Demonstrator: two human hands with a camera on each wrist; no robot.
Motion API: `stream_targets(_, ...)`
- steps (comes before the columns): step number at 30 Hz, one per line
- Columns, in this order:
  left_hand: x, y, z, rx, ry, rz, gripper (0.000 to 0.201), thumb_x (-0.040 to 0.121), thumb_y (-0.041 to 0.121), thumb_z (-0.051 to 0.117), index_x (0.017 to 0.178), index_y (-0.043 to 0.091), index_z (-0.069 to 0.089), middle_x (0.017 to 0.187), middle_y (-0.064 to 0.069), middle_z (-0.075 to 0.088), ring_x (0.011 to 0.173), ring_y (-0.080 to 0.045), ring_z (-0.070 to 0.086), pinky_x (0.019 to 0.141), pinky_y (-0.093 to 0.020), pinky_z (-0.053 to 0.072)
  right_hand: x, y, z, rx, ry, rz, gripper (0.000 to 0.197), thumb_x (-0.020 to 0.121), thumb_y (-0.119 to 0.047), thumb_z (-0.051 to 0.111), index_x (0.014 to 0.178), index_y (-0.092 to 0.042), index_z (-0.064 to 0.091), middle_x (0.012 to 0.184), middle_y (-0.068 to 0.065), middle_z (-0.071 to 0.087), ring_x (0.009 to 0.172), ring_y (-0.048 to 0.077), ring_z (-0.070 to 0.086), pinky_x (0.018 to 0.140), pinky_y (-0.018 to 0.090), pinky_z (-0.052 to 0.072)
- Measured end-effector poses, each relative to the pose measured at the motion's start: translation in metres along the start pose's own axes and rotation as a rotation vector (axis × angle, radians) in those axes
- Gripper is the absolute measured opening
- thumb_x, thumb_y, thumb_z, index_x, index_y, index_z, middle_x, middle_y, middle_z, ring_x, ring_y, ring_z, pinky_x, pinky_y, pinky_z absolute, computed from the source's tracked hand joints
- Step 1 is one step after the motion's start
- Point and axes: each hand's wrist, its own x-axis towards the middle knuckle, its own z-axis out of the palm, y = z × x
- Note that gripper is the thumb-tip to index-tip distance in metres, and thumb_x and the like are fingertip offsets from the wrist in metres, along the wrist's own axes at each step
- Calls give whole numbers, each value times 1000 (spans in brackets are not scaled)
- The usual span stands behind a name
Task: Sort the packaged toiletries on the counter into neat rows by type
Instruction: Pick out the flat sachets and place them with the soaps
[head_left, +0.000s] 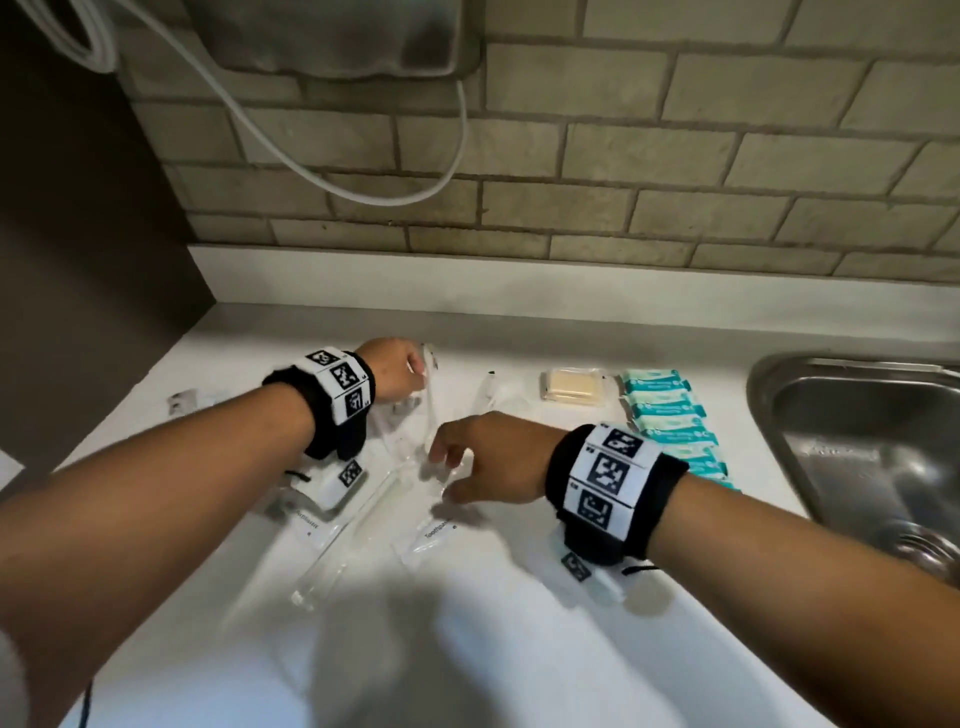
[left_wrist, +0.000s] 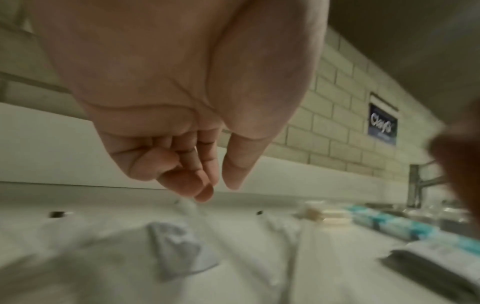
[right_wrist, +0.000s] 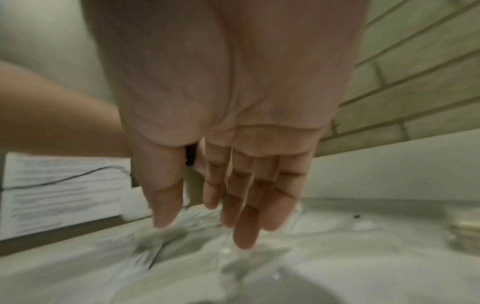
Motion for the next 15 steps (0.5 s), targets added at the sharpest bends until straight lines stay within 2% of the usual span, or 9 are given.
stream_targets(2, 9, -18, 0, 87, 23, -21, 17, 88, 19, 61, 104, 12, 65, 110, -9, 66, 103, -27, 61, 80, -26, 44, 13, -13, 20, -29, -52, -42, 42, 84, -30, 70, 124, -22, 59, 119, 0, 61, 91, 14, 54, 79, 26, 43)
stream_targets(4, 16, -30, 3, 170, 2, -15, 22, 90, 18, 58, 109, 9, 65, 117, -11, 66, 110, -28, 60, 88, -27, 45, 24, -20, 35, -158, -73, -59, 42, 81, -25, 68, 122, -22, 59, 120, 1, 59, 98, 18, 56, 83, 28, 46)
stream_targets(5, 19, -33, 6, 208, -16, -4, 24, 90, 19, 58, 109, 8, 66, 119, -11, 66, 111, -30, 60, 90, -29, 45, 28, -22, 40, -237, -88, -63, 40, 80, -23, 68, 119, -22, 58, 120, 1, 58, 99, 19, 55, 81, 28, 45)
stream_targets(8, 25, -38, 15, 294, -60, -8, 41, 89, 37, 57, 115, 6, 64, 122, -14, 62, 111, -32, 58, 89, -33, 46, 35, -25, 47, -378, -129, -59, 29, 79, -23, 68, 106, -18, 59, 111, 1, 57, 96, 22, 56, 74, 29, 44)
stream_targets(11, 32, -43, 26, 373, -72, -35, 64, 87, 57, 53, 129, 9, 55, 133, -16, 49, 121, -34, 48, 95, -38, 43, 39, -30, 45, -362, -110, -9, 21, 80, -19, 67, 100, -17, 62, 104, 0, 64, 92, 23, 60, 76, 32, 50)
stream_targets(13, 37, -43, 30, 400, -65, -46, 66, 86, 61, 51, 124, 6, 56, 133, -17, 48, 122, -35, 46, 97, -40, 42, 41, -34, 43, -375, -116, 10, 21, 80, -15, 66, 101, -17, 65, 101, -1, 67, 91, 23, 61, 77, 32, 51)
stream_targets(15, 39, -38, 27, 376, -60, -48, 54, 86, 57, 56, 104, 7, 60, 124, -17, 56, 114, -34, 52, 88, -35, 44, 44, -36, 44, -393, -127, 28, 21, 81, -13, 66, 101, -20, 65, 99, -2, 65, 91, 23, 60, 76, 31, 49)
